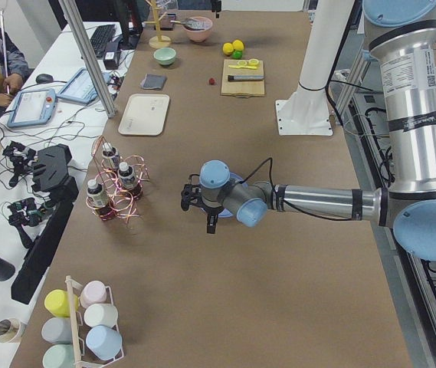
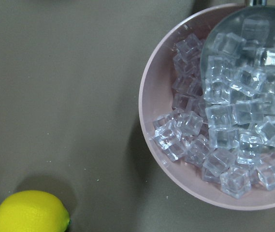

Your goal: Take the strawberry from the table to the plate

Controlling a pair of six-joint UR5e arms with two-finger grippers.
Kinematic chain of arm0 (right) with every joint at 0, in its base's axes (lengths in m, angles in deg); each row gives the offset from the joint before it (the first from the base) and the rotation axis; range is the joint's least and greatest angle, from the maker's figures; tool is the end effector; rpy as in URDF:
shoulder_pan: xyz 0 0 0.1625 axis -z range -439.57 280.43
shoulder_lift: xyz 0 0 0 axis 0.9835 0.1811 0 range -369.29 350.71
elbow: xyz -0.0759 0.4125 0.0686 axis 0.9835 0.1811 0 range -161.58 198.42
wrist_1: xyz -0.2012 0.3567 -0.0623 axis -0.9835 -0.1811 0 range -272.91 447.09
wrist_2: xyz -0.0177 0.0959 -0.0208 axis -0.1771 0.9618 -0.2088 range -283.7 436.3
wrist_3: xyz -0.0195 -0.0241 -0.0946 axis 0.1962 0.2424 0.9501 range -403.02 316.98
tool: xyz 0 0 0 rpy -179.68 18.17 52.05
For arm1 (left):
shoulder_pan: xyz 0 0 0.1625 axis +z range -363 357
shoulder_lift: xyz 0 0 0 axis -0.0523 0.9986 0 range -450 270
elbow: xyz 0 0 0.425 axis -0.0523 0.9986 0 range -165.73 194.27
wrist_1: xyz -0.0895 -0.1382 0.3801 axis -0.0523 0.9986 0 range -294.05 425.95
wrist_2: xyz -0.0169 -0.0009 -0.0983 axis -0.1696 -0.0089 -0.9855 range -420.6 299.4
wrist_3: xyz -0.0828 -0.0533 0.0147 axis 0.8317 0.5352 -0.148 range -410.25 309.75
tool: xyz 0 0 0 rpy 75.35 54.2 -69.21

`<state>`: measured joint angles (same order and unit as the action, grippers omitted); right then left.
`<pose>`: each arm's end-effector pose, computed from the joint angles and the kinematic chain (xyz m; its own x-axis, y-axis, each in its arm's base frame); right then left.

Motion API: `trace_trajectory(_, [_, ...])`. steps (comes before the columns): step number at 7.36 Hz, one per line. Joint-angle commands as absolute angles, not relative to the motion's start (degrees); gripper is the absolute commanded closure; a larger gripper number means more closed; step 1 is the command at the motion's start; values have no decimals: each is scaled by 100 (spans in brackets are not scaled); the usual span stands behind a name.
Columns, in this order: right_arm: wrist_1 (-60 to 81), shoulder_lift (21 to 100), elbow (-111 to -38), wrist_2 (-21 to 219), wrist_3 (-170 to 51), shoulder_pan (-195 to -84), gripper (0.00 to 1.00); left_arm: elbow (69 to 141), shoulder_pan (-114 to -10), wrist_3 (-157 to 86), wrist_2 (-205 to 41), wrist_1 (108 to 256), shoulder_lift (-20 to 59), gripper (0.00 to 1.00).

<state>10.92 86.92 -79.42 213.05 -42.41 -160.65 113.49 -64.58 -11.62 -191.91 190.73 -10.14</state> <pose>-0.0113 -0.4643 0.6130 0.6451 -0.3083 0.6991 0.1563 0.9489 0.2742 0.1508 -0.4208 0.5936 0.6260 0.0758 -0.7761 -0.0055 0.9957 0.0929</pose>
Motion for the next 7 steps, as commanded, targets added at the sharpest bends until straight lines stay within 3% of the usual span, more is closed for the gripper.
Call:
trace_trajectory(1, [1115, 8660, -8001, 21297, -4547, -15999, 0, 10537, -6022, -763, -18909, 19679, -469, 7])
trace_trajectory(3, [1115, 8599, -8010, 21280, -4556, -15999, 0, 10436, -5839, -229, -18936, 19988, -343, 22])
trace_trajectory(6, [1106, 8581, -8036, 21262, -4565, -15999, 0, 10392, -5653, -25, -18901, 20165, -430, 54])
trace_trajectory(7, [1115, 8599, -8071, 21270, -4574, -15999, 0, 10400, -5653, -24, -18901, 20174, -465, 91])
